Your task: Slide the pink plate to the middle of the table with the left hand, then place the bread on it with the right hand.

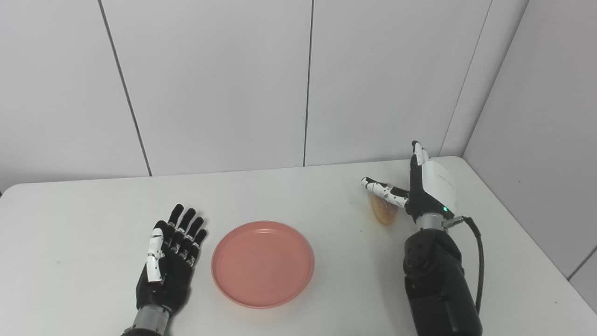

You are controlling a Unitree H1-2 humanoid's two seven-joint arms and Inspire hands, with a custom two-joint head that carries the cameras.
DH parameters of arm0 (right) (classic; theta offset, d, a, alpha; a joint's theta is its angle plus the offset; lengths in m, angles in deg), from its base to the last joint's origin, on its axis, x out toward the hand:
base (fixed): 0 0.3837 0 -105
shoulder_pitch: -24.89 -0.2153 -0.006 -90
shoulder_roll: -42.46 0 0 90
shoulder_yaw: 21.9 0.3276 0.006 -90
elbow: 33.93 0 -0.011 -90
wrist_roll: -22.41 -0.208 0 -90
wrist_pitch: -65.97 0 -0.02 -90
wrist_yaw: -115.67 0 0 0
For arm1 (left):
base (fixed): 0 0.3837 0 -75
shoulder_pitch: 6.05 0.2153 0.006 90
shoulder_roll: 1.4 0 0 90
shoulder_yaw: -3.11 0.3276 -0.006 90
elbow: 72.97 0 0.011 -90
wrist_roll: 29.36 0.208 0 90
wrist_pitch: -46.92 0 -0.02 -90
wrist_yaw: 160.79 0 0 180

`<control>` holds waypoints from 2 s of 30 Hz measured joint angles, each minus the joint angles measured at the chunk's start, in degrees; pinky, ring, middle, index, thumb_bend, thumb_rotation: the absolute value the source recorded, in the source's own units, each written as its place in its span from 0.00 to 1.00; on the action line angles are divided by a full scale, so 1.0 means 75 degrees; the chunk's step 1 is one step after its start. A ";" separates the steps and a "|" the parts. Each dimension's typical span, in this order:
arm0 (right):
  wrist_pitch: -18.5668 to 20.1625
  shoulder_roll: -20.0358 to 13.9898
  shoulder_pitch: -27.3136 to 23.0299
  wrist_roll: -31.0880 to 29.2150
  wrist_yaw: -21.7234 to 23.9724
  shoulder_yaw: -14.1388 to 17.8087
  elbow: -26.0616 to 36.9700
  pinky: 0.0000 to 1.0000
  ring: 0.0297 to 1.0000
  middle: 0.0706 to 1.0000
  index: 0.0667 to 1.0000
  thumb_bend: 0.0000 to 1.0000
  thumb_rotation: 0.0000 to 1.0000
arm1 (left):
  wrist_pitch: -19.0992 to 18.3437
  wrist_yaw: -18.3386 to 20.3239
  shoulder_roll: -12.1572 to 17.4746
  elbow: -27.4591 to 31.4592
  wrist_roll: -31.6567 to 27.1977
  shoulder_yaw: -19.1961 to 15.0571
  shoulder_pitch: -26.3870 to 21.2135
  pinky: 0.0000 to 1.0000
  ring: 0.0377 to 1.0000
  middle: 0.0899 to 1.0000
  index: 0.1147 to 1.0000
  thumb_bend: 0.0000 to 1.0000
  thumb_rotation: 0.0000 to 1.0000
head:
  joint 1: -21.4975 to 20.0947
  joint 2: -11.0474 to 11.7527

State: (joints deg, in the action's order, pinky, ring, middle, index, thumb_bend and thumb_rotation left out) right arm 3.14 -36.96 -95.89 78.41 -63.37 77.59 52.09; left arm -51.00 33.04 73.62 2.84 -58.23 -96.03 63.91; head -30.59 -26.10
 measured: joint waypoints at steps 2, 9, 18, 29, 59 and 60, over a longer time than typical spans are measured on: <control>0.0000 0.0038 -0.0063 0.0048 -0.0010 0.0043 -0.0217 0.89 0.97 0.99 1.00 0.89 0.65 | -0.0033 0.0000 0.0007 0.0032 -0.0002 -0.0009 0.0007 1.00 0.98 0.97 0.97 0.29 1.00 | -0.0012 -0.0024; 0.0000 0.0009 -0.0337 -0.0230 -0.0299 0.0094 -0.1125 0.98 1.00 1.00 1.00 0.88 0.62 | -0.0069 0.0000 0.0033 0.0058 -0.0070 -0.0031 0.0021 1.00 0.98 0.98 0.98 0.29 1.00 | -0.0047 -0.0059; 0.0001 -0.0008 -0.0783 -0.0194 -0.0359 0.0220 -0.2051 1.00 1.00 1.00 1.00 0.90 0.66 | -0.0176 0.0002 0.0105 0.0125 -0.0164 -0.0029 0.0040 1.00 0.98 0.98 0.98 0.29 1.00 | -0.0082 -0.0117; 0.0001 0.0024 -0.0976 -0.0116 -0.0358 0.0346 -0.2397 0.93 0.96 0.96 0.97 0.91 0.65 | -0.0196 -0.0001 0.0119 0.0174 -0.0163 -0.0033 0.0065 1.00 0.98 0.98 0.97 0.29 1.00 | -0.0071 -0.0188; 0.0000 -0.0094 -0.1341 -0.0167 -0.0741 0.0409 -0.3532 0.85 0.87 0.90 0.90 0.96 0.53 | -0.0297 -0.0029 0.0140 0.0246 -0.0163 -0.0042 0.0082 1.00 0.97 0.97 0.97 0.29 1.00 | -0.0035 -0.0305; 0.0000 -0.0101 -0.1360 -0.0166 -0.0758 0.0391 -0.3586 0.85 0.87 0.90 0.90 0.96 0.53 | -0.0297 -0.0029 0.0141 0.0244 -0.0163 -0.0042 0.0082 1.00 0.97 0.97 0.97 0.29 1.00 | -0.0012 -0.0317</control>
State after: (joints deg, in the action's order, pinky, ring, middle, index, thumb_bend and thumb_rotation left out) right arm 3.14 -37.72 -106.09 77.17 -69.06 80.51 25.19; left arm -53.23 32.83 74.68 4.67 -59.45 -96.34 64.53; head -30.68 -28.48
